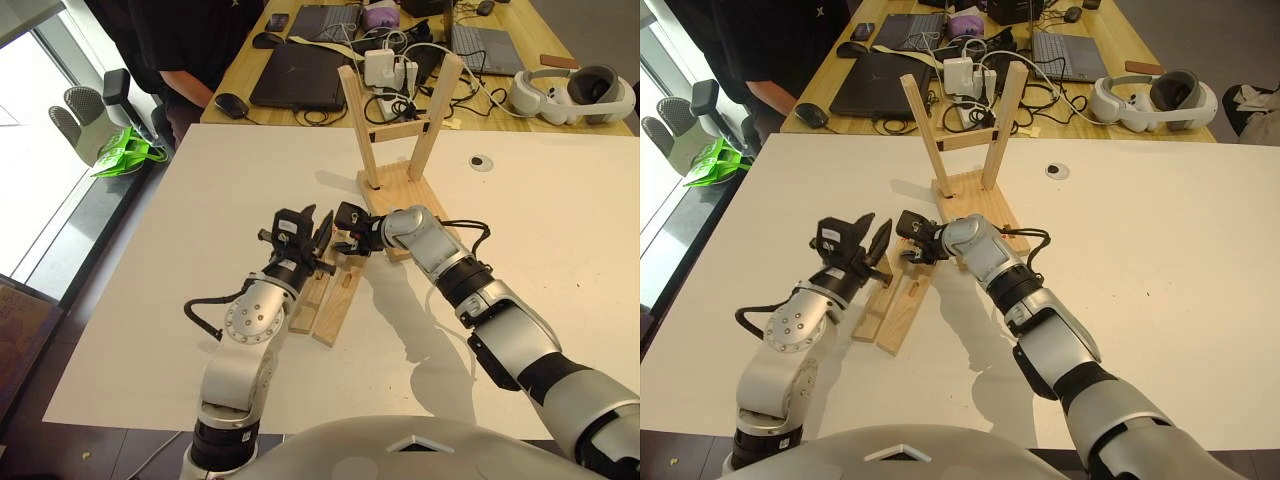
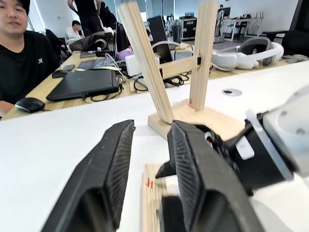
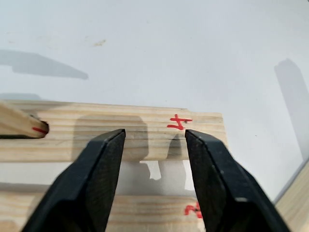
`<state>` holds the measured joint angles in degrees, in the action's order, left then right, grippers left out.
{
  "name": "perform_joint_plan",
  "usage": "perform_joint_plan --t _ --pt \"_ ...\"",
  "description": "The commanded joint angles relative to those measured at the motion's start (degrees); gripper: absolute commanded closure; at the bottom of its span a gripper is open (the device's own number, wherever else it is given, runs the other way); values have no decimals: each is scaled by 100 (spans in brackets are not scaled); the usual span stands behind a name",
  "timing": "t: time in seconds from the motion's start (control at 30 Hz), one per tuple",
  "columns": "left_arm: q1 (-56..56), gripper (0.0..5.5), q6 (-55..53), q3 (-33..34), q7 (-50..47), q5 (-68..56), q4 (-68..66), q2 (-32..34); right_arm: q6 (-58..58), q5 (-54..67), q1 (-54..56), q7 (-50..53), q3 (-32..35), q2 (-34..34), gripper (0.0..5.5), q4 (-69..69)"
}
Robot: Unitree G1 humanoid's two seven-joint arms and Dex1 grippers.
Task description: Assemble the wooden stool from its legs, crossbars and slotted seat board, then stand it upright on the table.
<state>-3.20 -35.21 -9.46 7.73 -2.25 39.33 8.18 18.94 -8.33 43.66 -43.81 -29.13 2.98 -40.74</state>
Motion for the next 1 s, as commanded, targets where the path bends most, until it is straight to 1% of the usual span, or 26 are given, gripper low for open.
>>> perform_joint_plan --t 0.03,0.17,0.23,0.27,0.4,0.47,0.53,0.6,0.73,0.9,1.0 --pt "1059 406 -626 270 24 -257 365 -97 250 -235 -266 17 -94 113 317 -264" --pt "2709 406 -1419 572 -183 -637 514 -518 242 -252 -247 9 -111 81 317 -291" --pt "3204 406 -1830 741 -255 -807 498 -641 231 -260 -242 7 -117 74 317 -301" --pt "3241 406 -2040 711 -237 -838 523 -590 234 -262 -241 3 -118 77 317 -294" --pt "2705 406 -2837 326 -226 -800 715 -176 239 -265 -262 -2 -113 112 317 -272" --pt "1909 406 -3471 -88 -455 -615 534 119 258 -262 -282 7 -105 127 317 -241" --pt "1118 406 -3728 -463 -669 -403 241 357 261 -256 -281 17 -96 126 317 -238" --pt "714 406 -3664 -539 -826 -259 74 367 257 -257 -264 15 -90 122 317 -246" --pt "945 406 -3368 -56 -900 -302 56 27 243 -269 -254 17 -66 139 317 -259" --pt "1513 406 -3141 288 -865 -429 264 -321 222 -280 -269 62 5 123 317 -259" --pt "1837 406 -3130 449 -839 -523 439 -520 205 -52 -106 506 516 50 317 -257"
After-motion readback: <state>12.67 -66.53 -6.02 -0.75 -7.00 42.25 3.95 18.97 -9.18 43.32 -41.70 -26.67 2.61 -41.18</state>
